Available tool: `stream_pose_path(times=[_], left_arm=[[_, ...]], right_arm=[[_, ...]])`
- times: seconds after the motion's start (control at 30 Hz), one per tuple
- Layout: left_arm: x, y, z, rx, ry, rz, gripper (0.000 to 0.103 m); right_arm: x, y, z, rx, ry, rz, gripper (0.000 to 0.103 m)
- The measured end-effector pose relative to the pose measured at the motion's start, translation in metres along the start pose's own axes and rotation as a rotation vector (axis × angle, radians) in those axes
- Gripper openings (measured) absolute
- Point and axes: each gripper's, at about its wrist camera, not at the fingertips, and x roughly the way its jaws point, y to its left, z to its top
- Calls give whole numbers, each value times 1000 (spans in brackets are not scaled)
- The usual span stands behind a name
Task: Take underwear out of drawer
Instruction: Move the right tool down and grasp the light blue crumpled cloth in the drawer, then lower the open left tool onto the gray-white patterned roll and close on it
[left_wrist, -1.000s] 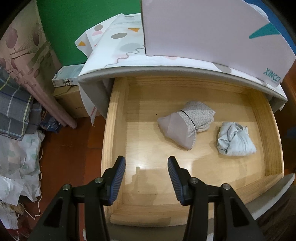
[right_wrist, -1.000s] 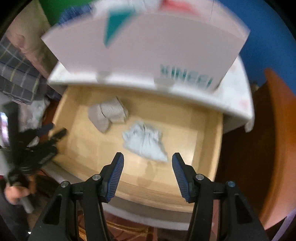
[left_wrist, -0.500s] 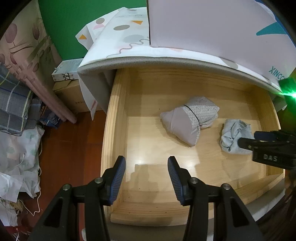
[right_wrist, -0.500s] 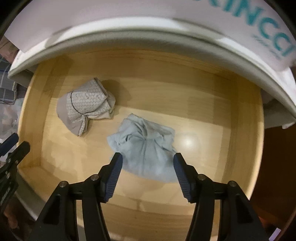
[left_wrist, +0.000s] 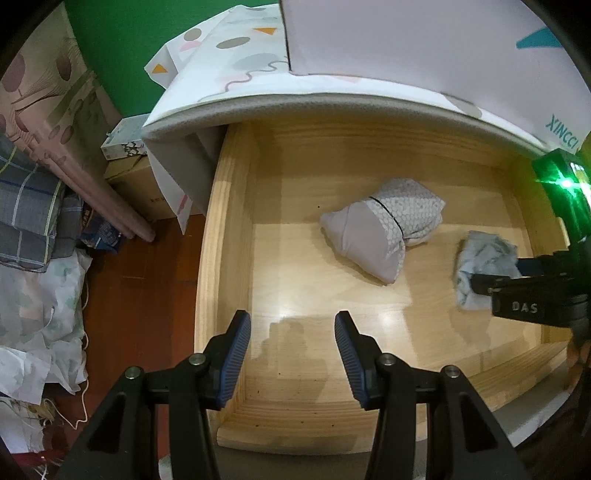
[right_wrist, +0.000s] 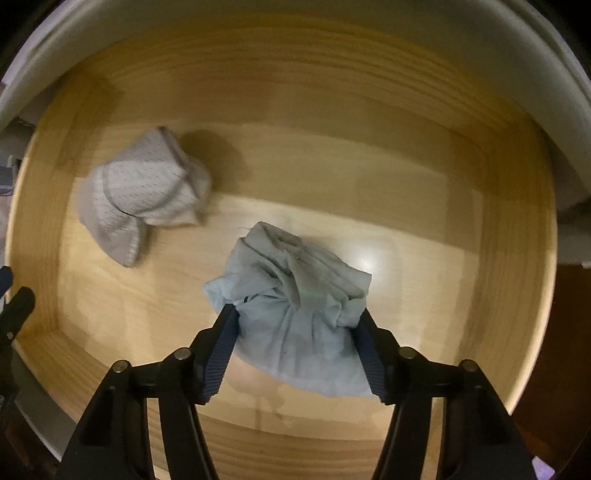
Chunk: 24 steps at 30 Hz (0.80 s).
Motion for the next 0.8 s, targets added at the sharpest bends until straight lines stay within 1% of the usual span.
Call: stream_pose_path(times=[0.37,0.57,0.63,0.73,0.77,0.8], left_arm=[[4,-10,-1,38,8,-2,48],[2,-15,1,62,-13,-1,48],[3,-16,2,69,-9,-10,48],[5,-18,5,81,-3,-34,48],[6,-19,7,89,-4,-39,48],[6,-21,9,100,-6,-43,48]], right_arm=[[9,-32,-26,28,66,-38,53],[15,-46,-35,31,99,-44,53],[17,-50,-37,33,112,-45,53],[17,-50,-39,4,122,-65,53],[14,-60,-42,-4,120,-68,53],[15,-60,-43,-8,119,-72,53]])
